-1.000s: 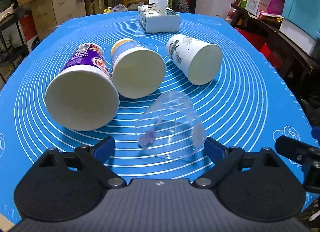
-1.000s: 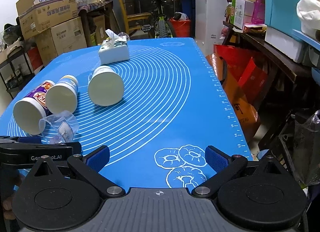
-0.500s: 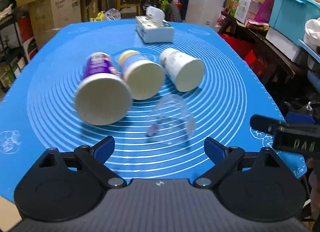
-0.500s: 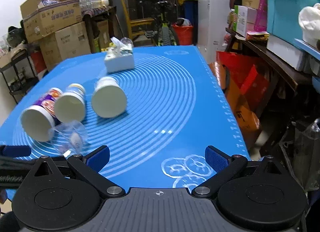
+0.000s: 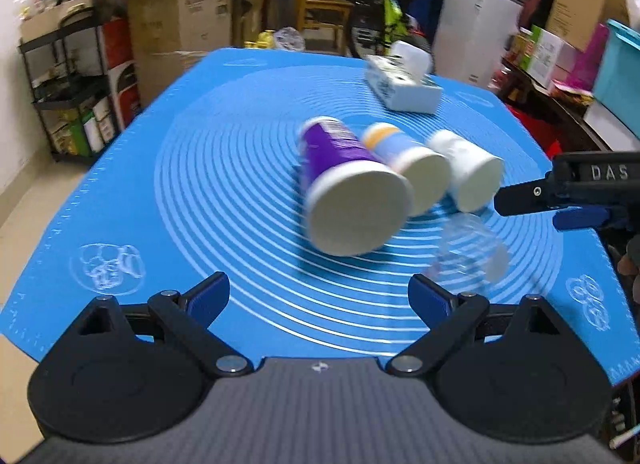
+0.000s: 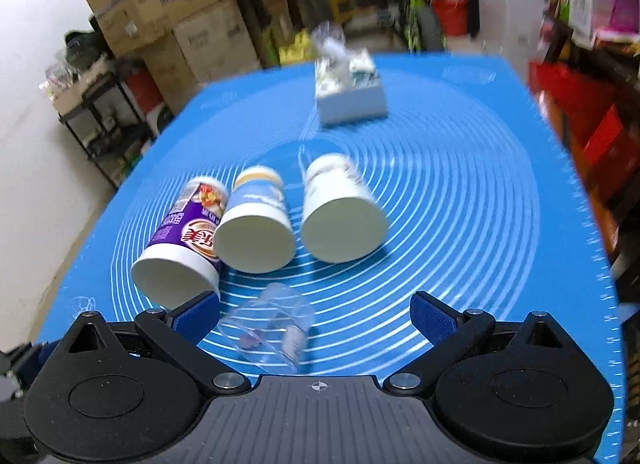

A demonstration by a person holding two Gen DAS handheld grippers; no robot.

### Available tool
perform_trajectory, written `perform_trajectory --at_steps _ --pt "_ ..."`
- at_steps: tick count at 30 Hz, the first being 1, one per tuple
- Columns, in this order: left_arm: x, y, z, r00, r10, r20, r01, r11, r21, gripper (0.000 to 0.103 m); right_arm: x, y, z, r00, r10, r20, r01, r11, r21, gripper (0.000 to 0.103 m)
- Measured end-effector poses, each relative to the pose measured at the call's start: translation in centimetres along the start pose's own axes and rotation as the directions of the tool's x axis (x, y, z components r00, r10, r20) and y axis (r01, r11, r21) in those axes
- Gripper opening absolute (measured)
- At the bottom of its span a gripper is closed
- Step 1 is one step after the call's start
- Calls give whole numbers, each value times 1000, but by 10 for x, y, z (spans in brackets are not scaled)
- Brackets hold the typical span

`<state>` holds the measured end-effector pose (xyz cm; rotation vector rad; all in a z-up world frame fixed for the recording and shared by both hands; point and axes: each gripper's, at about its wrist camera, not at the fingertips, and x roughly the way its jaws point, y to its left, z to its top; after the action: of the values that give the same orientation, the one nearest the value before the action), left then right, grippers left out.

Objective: Flip cup upside down
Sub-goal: 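Grasp the clear cup with the right gripper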

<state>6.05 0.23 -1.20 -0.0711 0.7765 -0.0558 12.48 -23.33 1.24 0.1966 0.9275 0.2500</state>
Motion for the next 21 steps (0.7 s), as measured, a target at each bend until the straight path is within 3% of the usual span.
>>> perform_trajectory --at_steps 6,16,18,19,21 --pt "7 19 1 999 40 8 -40 999 -23 95 44 -9 19 981 74 -177 -47 987 151 96" --pt "15 25 -2 999 34 -6 -35 999 -33 95 79 -5 16 927 137 -348 -59 973 225 85" --pt "16 25 -2 1000 30 -7 -30 999 -34 95 79 -2 17 925 137 -354 -57 972 228 78" --pt "17 25 -2 1000 25 -8 -25 999 -33 95 77 -2 18 925 153 -349 -72 970 233 67" --pt "17 24 -1 1000 16 -11 -16 999 -28 95 78 -4 17 913 212 -348 -115 953 279 63"
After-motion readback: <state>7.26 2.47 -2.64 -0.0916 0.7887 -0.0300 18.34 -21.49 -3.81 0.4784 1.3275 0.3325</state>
